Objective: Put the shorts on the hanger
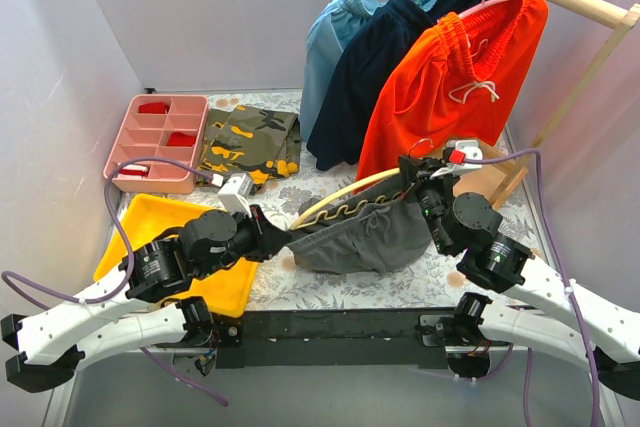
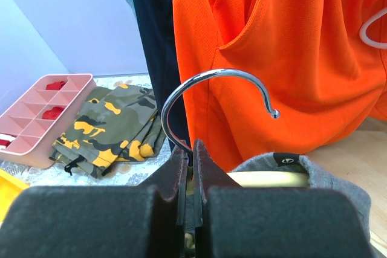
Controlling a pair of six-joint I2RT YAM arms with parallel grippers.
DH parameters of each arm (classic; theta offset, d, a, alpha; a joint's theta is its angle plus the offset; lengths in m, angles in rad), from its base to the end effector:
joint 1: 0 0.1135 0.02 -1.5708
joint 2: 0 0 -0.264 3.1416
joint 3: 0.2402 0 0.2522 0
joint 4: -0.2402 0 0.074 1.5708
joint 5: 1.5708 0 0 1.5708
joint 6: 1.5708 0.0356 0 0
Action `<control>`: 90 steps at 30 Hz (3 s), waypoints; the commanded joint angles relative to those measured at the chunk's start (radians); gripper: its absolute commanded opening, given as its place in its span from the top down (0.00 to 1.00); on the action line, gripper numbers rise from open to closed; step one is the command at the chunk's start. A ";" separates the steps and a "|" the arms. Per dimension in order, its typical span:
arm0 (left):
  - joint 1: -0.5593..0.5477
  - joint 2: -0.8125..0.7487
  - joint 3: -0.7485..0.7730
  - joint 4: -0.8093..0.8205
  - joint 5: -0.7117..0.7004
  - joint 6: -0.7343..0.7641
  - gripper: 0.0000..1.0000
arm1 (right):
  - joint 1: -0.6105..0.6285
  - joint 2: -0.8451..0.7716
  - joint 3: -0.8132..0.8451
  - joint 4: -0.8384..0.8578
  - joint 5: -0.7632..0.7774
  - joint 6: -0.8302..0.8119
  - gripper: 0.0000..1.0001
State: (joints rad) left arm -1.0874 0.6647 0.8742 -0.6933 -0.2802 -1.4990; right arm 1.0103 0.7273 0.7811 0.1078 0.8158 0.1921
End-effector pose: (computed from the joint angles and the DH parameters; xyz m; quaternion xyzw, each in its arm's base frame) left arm 0.0715 -0.1151 0.3356 -0.2439 0.8149 -0.4597 0.2553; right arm 0.1077 0.1228 0.3779 0.0408 0.6657 0.1837 0.7221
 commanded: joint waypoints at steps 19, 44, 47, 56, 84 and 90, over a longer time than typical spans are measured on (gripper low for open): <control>0.006 0.148 0.598 -0.250 0.056 0.089 1.00 | 0.227 0.196 0.259 0.402 0.357 -0.571 0.99; 0.006 0.358 0.715 -0.089 0.079 0.288 0.57 | 0.329 0.224 0.412 0.069 0.284 -0.340 0.99; 0.006 0.450 0.798 -0.173 0.121 0.348 0.49 | 0.329 0.204 0.405 0.017 0.252 -0.274 0.99; 0.006 0.355 0.768 -0.319 0.164 0.647 0.34 | 0.329 0.143 0.484 -0.160 0.212 -0.217 0.99; 0.006 0.391 0.566 -0.026 0.433 0.856 0.37 | 0.329 0.185 0.615 -0.243 0.174 -0.256 0.99; 0.004 0.372 0.522 -0.014 0.423 0.852 0.34 | 0.329 0.176 0.612 -0.244 0.184 -0.263 0.99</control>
State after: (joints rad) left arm -1.0828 1.0641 1.4235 -0.7547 0.1417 -0.6609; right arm 1.3312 0.9253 1.3281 -0.2379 0.9993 -0.0704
